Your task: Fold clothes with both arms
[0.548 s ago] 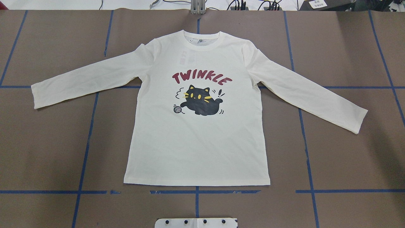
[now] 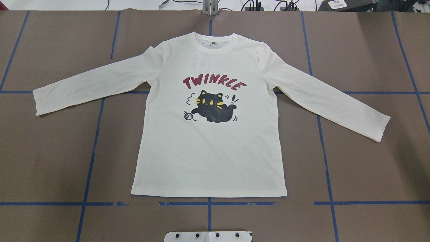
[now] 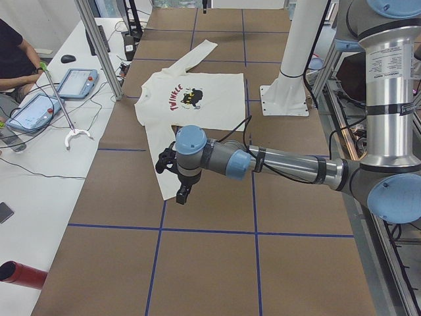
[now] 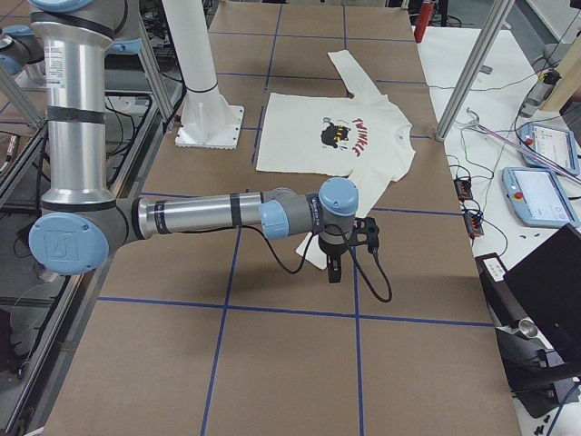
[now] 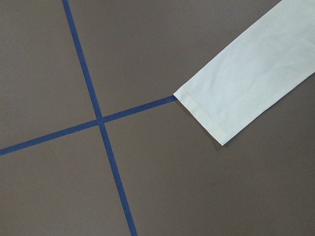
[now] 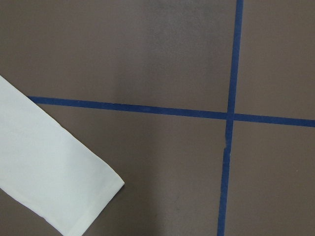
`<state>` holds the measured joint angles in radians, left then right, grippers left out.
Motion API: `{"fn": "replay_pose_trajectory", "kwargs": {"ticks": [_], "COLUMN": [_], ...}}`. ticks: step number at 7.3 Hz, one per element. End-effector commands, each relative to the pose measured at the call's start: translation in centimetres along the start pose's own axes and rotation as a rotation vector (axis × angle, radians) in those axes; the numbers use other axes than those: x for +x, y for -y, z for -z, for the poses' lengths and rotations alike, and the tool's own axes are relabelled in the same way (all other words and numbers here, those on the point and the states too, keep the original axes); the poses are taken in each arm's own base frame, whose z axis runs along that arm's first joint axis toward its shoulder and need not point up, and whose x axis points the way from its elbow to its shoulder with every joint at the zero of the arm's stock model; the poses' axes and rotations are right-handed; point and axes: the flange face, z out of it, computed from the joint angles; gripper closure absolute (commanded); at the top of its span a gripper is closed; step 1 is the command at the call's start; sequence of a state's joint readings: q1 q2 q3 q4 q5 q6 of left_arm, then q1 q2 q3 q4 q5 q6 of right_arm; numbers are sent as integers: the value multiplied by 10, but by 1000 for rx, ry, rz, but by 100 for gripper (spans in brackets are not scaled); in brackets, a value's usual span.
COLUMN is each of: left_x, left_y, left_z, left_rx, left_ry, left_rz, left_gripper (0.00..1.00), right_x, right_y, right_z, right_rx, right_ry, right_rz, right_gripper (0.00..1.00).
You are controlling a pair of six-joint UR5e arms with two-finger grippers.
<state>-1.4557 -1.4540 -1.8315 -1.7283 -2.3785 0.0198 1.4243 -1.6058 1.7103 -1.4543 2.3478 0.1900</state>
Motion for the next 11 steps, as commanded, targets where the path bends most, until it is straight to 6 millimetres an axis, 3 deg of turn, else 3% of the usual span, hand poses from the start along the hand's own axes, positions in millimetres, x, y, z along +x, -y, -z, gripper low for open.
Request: {"fn": "replay_pose_trajectory", "kwargs": {"ticks": [1,2,3,4,5,7,8,10,11], "left_x": [3,4,4,6,7,8,10,9,10], "left_y": [-1,-1,-1,0,0,2,3,3,3], "left_z": [2,1,0,2,1,3,5,5,4], "left_rx": [4,3,4,10,10,21,39,39,39], "left_ry": [-3,-9,-13,-13,-13,-11,-10,-7,-7], "left_rz": [-6,-7,-10,-19,-21,-35,-52,-52,-53], "left_gripper": [0,0,0,0,0,0,0,0,0], "right_x": [1,-10,-34,-38,-29,-42,-53,-50,-49], "right_y": [2,3,2,3,0,-13,-18,-24,-25], "right_z": [-2,-10,-32,-51,-85,-151,-164,-168,-168], "right_rx": [0,-15,-45,-32,-36,32,56,51,47], "right_ry": [1,4,10,22,30,56,63,58,59], "right_rz": [-3,19,72,97,83,63,29,11,8], "right_gripper": [0,0,0,0,0,1,8,27,51]}}
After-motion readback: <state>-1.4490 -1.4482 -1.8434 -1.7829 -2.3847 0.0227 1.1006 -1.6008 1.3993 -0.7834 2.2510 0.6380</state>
